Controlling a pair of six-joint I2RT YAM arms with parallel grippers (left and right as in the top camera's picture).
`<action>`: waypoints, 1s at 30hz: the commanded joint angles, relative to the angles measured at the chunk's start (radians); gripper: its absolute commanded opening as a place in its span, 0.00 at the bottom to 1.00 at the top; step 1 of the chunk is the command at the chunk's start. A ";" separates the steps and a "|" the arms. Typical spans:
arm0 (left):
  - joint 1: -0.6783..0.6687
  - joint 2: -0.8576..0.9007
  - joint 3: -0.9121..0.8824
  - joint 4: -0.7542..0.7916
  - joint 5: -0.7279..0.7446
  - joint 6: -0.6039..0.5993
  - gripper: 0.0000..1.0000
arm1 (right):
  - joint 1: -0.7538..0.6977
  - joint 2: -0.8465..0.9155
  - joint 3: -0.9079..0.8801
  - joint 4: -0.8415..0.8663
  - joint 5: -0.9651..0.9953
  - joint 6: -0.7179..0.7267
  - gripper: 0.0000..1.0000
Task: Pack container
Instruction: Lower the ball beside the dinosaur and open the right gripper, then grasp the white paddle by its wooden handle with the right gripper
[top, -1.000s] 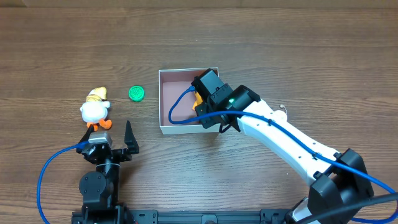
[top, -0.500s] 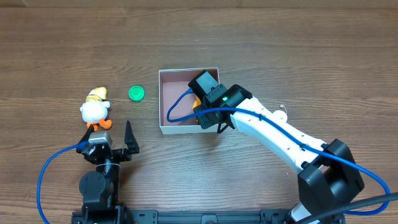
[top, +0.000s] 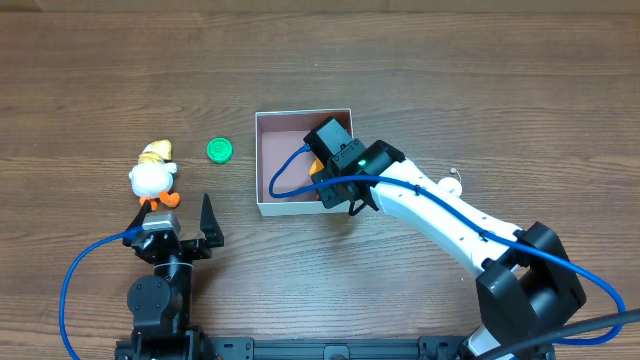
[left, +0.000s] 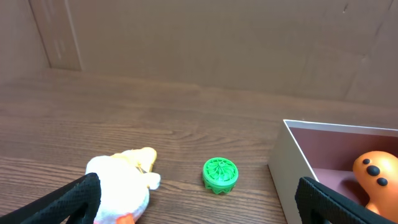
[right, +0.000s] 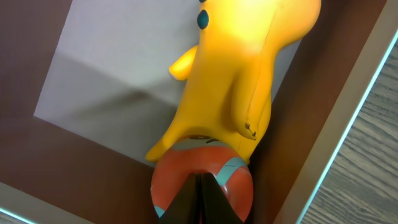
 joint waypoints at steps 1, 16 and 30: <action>0.005 -0.007 -0.002 0.002 0.015 -0.009 1.00 | 0.002 0.026 -0.038 -0.014 -0.013 0.005 0.05; 0.005 -0.007 -0.002 0.002 0.016 -0.009 1.00 | 0.001 0.014 0.241 -0.182 -0.031 -0.001 0.32; 0.005 -0.007 -0.002 0.002 0.015 -0.009 1.00 | -0.303 -0.129 0.312 -0.396 0.227 0.130 0.59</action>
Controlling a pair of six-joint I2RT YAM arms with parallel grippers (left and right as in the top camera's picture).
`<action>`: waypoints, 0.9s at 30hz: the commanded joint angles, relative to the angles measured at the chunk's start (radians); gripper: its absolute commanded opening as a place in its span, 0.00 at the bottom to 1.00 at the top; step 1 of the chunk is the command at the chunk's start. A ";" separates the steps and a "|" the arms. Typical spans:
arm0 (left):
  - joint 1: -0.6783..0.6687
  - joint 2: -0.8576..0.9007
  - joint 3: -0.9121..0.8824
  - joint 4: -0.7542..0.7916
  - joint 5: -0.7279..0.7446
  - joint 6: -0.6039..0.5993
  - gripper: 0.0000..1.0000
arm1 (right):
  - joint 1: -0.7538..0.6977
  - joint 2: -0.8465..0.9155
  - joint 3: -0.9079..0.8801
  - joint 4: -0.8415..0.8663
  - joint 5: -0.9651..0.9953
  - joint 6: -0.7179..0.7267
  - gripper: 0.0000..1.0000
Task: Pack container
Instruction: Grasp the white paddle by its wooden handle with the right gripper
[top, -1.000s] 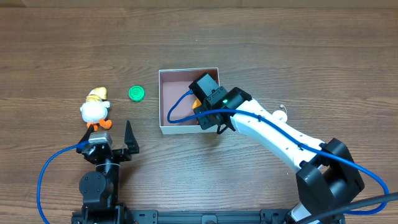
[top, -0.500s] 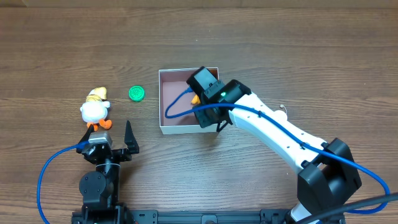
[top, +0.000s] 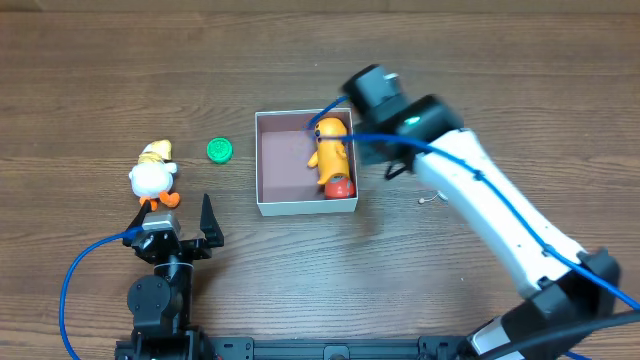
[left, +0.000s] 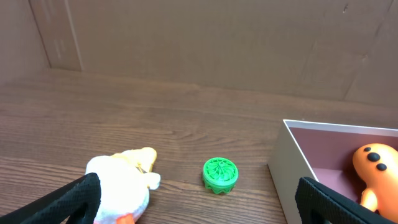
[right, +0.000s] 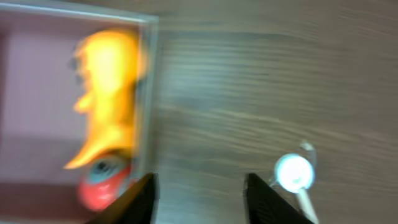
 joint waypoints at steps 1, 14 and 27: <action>0.005 -0.007 -0.002 0.002 0.015 -0.009 1.00 | -0.158 -0.043 0.024 -0.056 0.035 0.011 0.62; 0.005 -0.007 -0.002 0.002 0.015 -0.009 1.00 | -0.541 -0.039 -0.208 0.060 -0.070 -0.215 0.69; 0.005 -0.007 -0.002 0.002 0.015 -0.009 1.00 | -0.545 -0.039 -0.572 0.323 -0.150 -0.218 0.61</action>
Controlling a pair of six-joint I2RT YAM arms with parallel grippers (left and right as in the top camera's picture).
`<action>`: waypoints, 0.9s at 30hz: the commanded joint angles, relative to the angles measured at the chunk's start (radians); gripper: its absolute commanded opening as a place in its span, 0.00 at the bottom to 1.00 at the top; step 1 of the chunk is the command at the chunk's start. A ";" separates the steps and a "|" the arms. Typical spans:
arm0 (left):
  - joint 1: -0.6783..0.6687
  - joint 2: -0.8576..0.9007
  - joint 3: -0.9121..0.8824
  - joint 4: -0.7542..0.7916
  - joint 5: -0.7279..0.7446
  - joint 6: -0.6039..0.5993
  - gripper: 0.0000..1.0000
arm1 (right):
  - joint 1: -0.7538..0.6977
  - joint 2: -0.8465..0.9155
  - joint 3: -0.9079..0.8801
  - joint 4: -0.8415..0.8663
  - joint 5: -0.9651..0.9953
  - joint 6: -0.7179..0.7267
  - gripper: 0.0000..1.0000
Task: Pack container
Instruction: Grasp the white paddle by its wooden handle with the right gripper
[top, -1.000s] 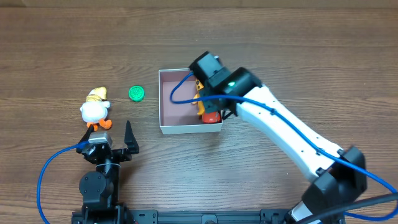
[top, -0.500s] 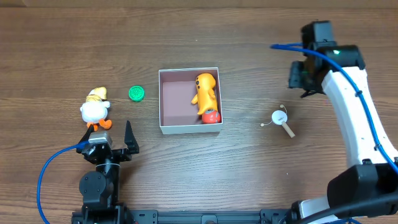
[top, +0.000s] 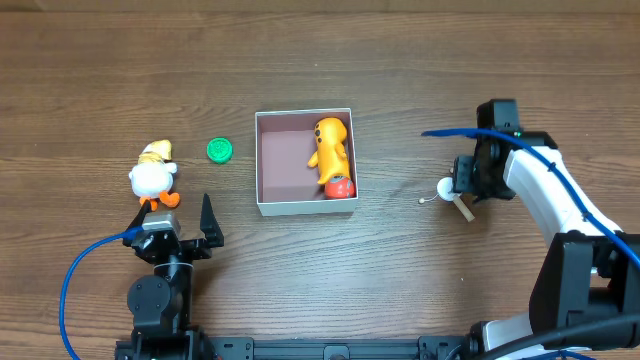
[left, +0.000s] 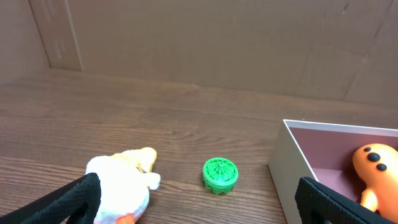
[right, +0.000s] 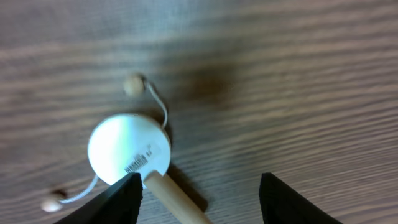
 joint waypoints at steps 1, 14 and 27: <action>0.005 -0.007 -0.002 0.002 0.016 -0.009 1.00 | -0.001 -0.019 -0.042 0.014 -0.023 -0.005 0.60; 0.005 -0.007 -0.002 0.002 0.016 -0.009 1.00 | -0.001 -0.019 -0.147 0.149 -0.113 -0.005 0.54; 0.005 -0.007 -0.002 0.002 0.015 -0.009 1.00 | -0.001 -0.019 -0.147 0.082 -0.113 -0.005 0.32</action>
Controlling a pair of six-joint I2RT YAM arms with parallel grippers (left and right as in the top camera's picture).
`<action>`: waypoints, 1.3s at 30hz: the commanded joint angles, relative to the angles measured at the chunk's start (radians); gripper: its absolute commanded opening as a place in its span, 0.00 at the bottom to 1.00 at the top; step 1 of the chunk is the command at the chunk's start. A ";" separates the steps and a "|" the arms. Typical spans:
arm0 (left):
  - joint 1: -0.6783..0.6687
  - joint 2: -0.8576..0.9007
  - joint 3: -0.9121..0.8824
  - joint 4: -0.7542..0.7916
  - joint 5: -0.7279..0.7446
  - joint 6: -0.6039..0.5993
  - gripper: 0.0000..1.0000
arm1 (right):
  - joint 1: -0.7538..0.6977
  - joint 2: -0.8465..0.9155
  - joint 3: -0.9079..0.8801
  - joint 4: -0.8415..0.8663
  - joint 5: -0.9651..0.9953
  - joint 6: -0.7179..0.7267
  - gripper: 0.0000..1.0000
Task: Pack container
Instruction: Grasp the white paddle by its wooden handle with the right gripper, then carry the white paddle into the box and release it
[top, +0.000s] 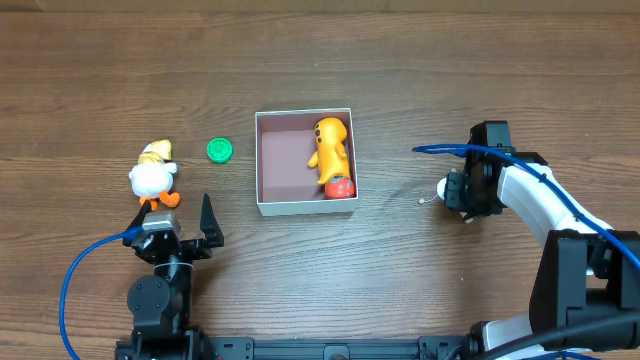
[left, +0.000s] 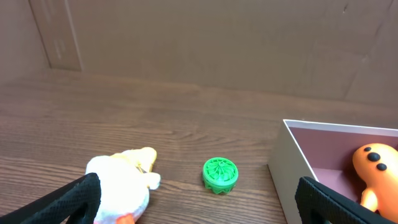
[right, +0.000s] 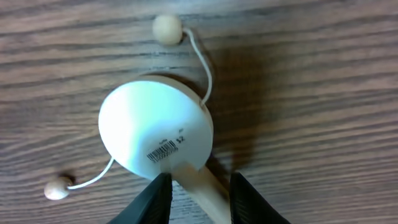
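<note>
A white open box (top: 258, 165) stands mid-table, holding a yellow figure (top: 330, 145) with a red ball (top: 340, 187) at its near end; the left wrist view shows the box wall (left: 292, 168) and figure (left: 376, 168). To the right, a white rattle drum (top: 443, 188) with a wooden handle lies on the table. My right gripper (top: 462, 200) is down over it. In the right wrist view the drum (right: 155, 127) fills the middle and the gripper (right: 200, 199) has its fingers against both sides of the handle. My left gripper (top: 180, 225) rests open at the front left.
A white and yellow duck plush (top: 152, 175) and a green ridged cap (top: 220, 150) lie left of the box, both ahead of the left gripper (left: 199, 202). The drum's two string beads (right: 167, 28) lie loose on the wood beside it.
My right gripper has come lower over the rattle drum and its fingers have narrowed from wide apart to either side of the handle. The left arm and the other objects are unchanged.
My right gripper was shut on the yellow figure's red end inside the box. Then it was open and above the box's right edge, the figure left lying inside. Then it hung open over the rattle drum to the right, and now it grips the handle.
</note>
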 joint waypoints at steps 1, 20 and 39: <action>0.005 -0.007 -0.002 0.002 0.015 -0.009 1.00 | -0.002 -0.016 -0.017 -0.017 0.013 -0.003 0.33; 0.005 -0.007 -0.002 0.002 0.015 -0.009 1.00 | -0.002 -0.016 -0.017 0.005 -0.074 0.005 0.04; 0.005 -0.007 -0.002 0.002 0.015 -0.009 1.00 | 0.162 -0.018 0.593 -0.266 -0.525 0.004 0.04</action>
